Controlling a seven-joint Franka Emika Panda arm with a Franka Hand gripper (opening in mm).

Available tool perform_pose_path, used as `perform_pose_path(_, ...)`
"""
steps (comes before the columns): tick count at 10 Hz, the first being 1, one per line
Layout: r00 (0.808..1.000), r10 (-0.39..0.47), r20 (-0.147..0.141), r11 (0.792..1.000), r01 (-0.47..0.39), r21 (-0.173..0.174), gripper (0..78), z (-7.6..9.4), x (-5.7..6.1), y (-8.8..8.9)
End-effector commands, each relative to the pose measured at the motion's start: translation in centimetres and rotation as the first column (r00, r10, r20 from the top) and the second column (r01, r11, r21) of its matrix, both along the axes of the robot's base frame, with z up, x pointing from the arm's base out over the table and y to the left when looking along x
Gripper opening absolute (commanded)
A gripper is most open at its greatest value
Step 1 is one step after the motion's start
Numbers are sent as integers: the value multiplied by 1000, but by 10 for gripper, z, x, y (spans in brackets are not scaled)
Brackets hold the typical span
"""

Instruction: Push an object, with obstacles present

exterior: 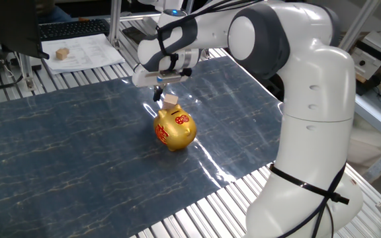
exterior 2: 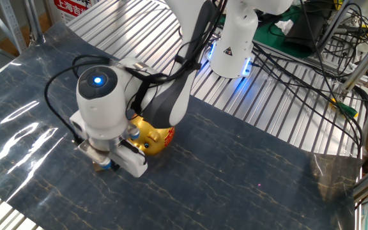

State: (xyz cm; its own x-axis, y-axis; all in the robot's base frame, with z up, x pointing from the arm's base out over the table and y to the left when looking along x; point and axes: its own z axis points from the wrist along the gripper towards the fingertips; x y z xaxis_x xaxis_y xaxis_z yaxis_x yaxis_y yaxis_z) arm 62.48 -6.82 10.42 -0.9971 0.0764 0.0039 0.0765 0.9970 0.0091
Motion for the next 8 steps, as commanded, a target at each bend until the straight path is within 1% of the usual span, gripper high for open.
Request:
perform_pose_path(1, 999, 25, 27, 1000, -24, -16, 0, -4, 11, -4)
perform_pose_path(4, 997, 68, 31, 997, -67, -23, 0, -4, 15, -13)
perform_pose_path(7, 995, 97, 36, 995, -96, -24, 0, -10, 13, -24)
perform_pose_path(8, 995, 97, 36, 995, -96, -24, 0, -10, 13, -24)
